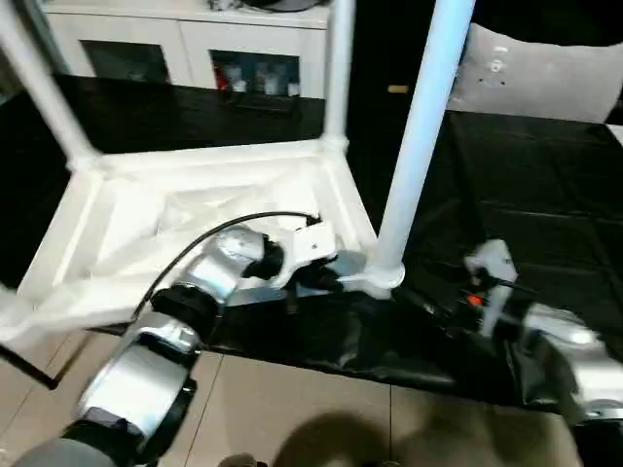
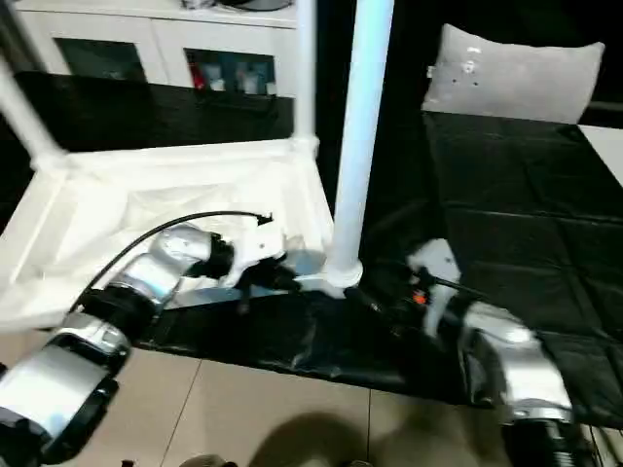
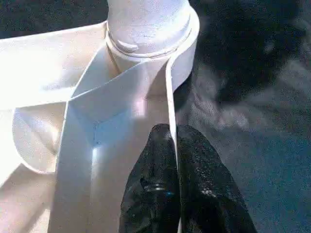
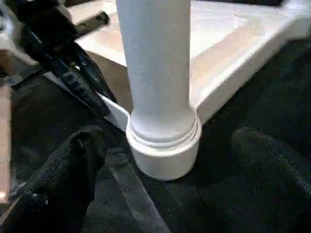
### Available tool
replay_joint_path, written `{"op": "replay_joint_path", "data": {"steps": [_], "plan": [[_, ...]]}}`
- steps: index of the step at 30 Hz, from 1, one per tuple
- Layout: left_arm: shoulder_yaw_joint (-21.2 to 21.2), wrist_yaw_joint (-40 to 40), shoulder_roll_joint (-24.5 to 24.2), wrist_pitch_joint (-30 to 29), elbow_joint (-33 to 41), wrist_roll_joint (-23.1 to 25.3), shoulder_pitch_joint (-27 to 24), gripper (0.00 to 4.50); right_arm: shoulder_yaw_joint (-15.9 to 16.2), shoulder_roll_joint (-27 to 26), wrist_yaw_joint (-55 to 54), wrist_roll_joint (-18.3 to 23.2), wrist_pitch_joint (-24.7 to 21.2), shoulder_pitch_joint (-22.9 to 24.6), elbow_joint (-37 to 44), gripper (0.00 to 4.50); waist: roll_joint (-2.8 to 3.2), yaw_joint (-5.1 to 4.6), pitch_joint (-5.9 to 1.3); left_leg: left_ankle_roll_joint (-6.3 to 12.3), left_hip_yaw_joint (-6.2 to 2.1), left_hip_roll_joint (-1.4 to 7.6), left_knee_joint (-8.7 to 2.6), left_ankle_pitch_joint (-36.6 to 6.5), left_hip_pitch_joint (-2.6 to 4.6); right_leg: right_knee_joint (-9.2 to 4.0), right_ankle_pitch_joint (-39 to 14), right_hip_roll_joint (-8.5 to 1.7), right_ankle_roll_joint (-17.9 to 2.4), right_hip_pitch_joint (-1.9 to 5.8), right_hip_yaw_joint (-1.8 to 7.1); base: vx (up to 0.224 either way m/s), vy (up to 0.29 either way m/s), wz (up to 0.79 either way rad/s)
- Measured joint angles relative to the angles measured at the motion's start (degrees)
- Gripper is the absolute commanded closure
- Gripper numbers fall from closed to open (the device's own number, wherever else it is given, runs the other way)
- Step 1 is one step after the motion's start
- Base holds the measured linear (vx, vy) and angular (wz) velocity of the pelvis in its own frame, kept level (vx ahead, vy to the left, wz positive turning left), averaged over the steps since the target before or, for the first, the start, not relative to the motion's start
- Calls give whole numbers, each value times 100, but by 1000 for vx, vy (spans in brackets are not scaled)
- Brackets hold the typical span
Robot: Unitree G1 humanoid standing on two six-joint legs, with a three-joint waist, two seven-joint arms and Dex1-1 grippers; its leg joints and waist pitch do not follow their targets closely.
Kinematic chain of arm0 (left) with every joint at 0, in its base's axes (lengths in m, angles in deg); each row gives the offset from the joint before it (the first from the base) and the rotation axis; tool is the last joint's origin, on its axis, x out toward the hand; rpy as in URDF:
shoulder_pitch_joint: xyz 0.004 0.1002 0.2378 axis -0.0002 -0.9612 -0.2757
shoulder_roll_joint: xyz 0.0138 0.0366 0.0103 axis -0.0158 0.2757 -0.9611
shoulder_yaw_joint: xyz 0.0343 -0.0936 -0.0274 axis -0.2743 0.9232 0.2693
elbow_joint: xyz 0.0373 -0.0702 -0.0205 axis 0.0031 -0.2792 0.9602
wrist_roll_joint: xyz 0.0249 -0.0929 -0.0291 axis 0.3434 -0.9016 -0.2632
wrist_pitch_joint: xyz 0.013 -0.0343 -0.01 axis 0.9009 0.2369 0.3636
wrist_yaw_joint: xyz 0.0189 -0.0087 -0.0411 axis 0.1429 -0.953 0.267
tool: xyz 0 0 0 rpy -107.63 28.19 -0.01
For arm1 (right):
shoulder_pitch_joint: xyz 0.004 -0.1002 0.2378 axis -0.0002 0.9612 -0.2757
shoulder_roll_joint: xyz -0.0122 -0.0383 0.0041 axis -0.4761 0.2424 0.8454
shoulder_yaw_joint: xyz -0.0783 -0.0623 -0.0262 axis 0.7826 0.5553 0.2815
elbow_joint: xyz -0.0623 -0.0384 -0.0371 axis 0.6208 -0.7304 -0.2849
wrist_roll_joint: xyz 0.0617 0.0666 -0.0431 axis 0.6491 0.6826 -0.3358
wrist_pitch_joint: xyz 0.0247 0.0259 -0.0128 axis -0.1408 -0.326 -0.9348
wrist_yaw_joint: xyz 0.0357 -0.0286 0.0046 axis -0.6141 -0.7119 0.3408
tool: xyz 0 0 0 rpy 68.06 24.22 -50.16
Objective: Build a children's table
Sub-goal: Rotate leg to tighten
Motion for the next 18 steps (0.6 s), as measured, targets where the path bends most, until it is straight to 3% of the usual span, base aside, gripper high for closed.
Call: {"op": "replay_joint_path", "data": {"steps": [4,5,8,10,14,15,18], "plan": [[-52,473,-40,136,9,-51,-1,450,55,12,131,20,38,-4,22,2,1,81,0,0,2,-2,6,0,-1,-1,0,-6,0,0,-2,0,0,0],[-73,617,-74,172,12,-66,-1,450,116,32,218,26,38,-5,65,28,1,87,0,0,2,-2,6,0,-1,0,0,-6,1,0,-2,0,0,0],[-184,1025,-206,390,33,-102,-13,450,343,175,709,213,-117,-33,242,35,1,115,-1,0,1,1,5,-1,0,0,-1,-6,1,3,-6,0,0,0],[-250,1196,-259,528,72,-98,-13,450,403,222,883,268,-194,-70,242,78,2,163,-1,1,2,1,7,0,0,0,0,-12,0,7,-11,0,0,0],[-410,1501,-292,774,168,-53,-18,450,676,360,1268,242,-316,-254,169,88,2,230,-2,1,4,0,13,0,4,2,0,-15,0,12,-12,0,0,0],[-440,1540,-289,810,197,-51,-18,450,742,392,1367,213,-326,-318,158,119,2,239,-2,1,4,1,13,0,5,3,0,-16,1,15,-13,0,0,0],[-465,1577,-298,842,233,-46,-24,450,826,402,1483,192,-337,-368,132,131,2,242,-2,1,5,3,14,0,9,3,-1,-16,2,20,-15,0,0,0]]}}
